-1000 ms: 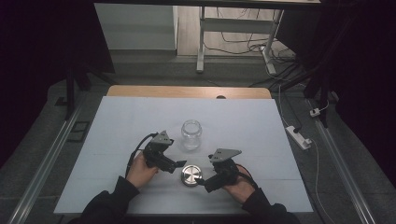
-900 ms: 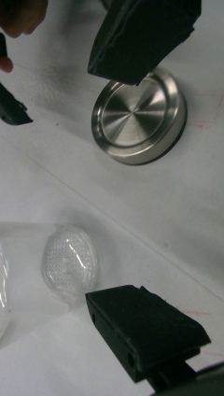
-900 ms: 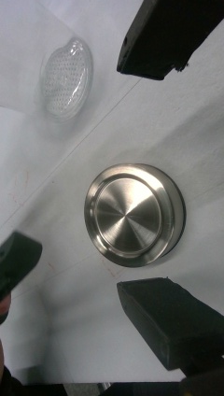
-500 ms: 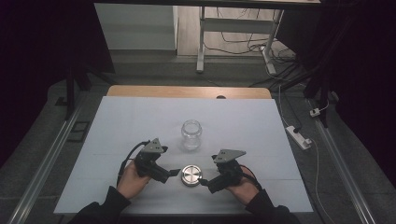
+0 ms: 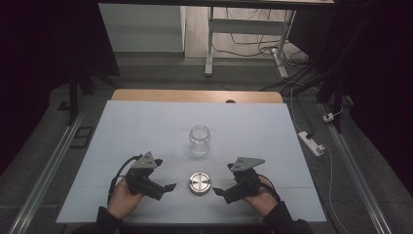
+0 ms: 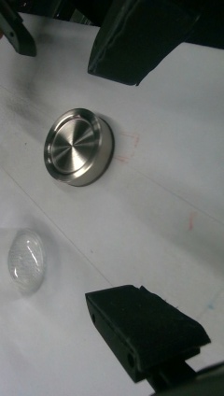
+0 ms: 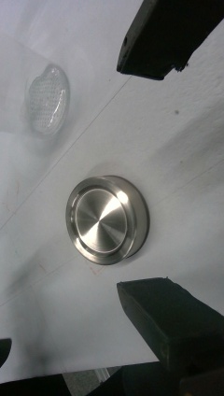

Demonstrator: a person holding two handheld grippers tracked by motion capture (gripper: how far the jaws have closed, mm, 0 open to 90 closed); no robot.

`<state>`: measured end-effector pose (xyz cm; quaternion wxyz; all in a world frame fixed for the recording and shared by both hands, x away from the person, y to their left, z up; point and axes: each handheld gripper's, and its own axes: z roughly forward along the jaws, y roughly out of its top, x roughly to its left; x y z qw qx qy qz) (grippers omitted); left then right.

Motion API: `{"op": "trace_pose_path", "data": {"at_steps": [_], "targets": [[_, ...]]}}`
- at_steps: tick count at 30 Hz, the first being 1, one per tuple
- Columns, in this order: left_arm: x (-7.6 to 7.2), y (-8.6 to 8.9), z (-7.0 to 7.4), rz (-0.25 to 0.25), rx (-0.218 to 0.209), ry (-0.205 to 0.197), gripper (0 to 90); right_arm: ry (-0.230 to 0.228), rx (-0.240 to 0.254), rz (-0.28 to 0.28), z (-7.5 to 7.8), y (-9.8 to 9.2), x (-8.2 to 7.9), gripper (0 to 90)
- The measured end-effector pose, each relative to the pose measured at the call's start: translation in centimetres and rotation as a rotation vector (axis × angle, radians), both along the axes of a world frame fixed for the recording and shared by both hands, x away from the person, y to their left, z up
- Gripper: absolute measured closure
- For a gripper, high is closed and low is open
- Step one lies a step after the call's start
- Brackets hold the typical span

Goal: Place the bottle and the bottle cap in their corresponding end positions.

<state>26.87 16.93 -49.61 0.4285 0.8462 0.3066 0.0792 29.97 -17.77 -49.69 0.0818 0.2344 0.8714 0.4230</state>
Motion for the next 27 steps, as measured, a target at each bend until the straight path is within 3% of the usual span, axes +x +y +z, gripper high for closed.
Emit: {"op": "trace_pose_path", "data": {"at_steps": [12, 27], "targets": [[-2.1, 2.5, -0.3, 0.068, 0.004, 0.004, 0.0, -0.016, -0.004, -0.042, 0.4, -2.0, -0.5, 0.0], [-4.9, 6.6, -0.7, 0.187, -0.022, 0.006, 0.0, -0.021, -0.011, -0.143, 0.4, -5.8, -1.5, 0.0]]}}
